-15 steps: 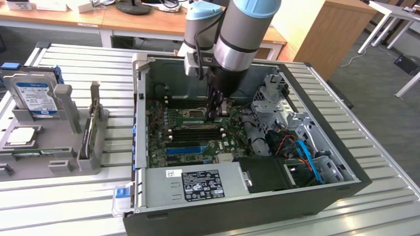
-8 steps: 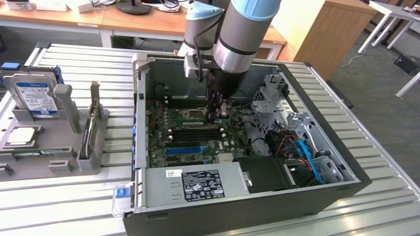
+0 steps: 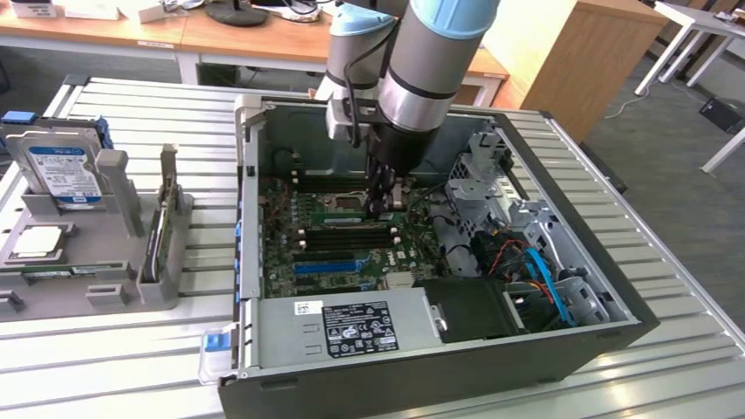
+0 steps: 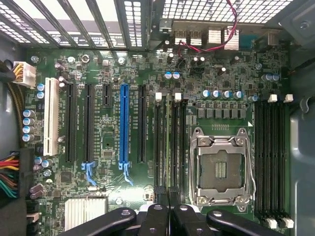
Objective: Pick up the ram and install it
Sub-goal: 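Insert the ram into the slot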
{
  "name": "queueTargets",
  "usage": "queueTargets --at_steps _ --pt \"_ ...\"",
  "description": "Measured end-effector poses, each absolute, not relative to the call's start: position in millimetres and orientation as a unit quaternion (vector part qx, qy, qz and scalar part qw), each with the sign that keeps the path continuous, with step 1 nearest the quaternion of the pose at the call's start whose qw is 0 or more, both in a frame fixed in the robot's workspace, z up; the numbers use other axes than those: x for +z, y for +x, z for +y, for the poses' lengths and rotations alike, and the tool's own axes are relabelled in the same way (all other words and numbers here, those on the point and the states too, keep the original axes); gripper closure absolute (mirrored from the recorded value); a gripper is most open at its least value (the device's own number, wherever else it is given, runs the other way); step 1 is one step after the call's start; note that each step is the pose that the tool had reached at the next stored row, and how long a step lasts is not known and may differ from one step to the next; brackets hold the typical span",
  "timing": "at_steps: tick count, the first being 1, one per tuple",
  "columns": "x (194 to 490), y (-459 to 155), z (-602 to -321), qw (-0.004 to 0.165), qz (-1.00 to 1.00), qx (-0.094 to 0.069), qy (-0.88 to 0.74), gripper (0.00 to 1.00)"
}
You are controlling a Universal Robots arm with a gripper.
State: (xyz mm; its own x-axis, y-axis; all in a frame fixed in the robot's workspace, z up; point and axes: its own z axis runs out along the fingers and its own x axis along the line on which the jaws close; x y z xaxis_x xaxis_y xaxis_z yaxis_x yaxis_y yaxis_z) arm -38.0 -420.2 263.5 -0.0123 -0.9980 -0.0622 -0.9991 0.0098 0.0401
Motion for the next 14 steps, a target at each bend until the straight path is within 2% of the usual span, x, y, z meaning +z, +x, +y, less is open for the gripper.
queueTargets --at_steps 14 --pt "253.3 -37.9 -420.2 0.008 0.71 0.036 -0.703 0.88"
